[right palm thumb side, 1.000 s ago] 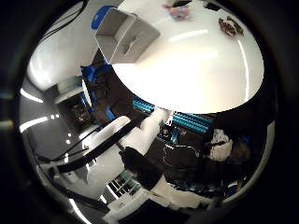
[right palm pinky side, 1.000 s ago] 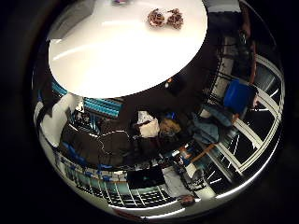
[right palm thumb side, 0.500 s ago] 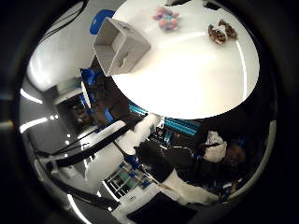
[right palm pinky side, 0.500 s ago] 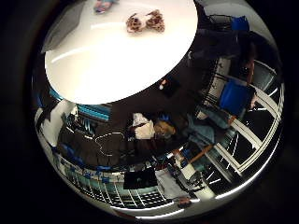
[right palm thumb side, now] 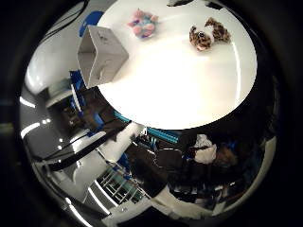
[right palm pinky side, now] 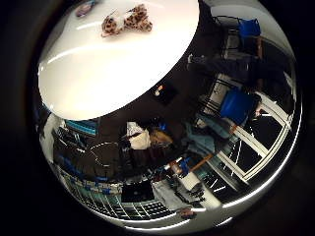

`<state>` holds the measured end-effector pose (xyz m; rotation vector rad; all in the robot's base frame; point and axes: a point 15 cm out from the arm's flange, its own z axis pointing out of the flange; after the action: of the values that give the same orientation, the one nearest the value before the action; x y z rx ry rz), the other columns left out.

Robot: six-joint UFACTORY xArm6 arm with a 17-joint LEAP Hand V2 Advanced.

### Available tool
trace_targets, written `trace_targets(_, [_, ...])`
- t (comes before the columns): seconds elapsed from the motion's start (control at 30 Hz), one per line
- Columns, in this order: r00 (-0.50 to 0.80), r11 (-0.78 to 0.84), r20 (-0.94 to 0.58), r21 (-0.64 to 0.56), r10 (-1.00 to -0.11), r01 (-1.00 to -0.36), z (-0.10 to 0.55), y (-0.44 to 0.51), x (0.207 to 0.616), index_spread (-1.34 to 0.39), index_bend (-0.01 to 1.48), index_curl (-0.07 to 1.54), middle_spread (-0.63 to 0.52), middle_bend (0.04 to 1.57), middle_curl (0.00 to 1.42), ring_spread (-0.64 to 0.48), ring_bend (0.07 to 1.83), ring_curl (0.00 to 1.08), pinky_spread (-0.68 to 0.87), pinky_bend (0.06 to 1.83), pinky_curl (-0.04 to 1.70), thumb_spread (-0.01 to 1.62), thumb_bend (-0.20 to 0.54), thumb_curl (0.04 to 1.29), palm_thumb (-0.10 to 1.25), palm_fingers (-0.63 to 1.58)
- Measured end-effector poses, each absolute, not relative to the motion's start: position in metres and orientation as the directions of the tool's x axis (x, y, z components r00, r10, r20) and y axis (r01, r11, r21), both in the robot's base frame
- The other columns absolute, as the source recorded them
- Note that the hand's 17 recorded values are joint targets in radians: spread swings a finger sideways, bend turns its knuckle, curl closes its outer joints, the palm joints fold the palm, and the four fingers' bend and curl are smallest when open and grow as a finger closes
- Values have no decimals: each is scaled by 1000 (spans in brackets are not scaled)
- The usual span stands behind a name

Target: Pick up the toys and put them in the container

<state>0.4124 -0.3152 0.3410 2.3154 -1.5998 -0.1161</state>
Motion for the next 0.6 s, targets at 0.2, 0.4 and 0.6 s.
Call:
trace_targets(0.2, [383,-320,177,302,-907,-898,335,-326,431,-386,168,287,-15,187,306,174,338,240,410,467,284,1070,-18,290,556,82])
trace_targets(0.4, [301,-191,274,364,-913,-911,329,-335,431,-374,167,292,-4,188,305,175,322,241,427,465,287,1100,-12,307,651,113])
trace_targets(0.6, [284,-157,249,429,-926,-889,323,-330,415,-367,161,287,4,190,302,197,312,242,480,531,300,1157,-37,294,604,143])
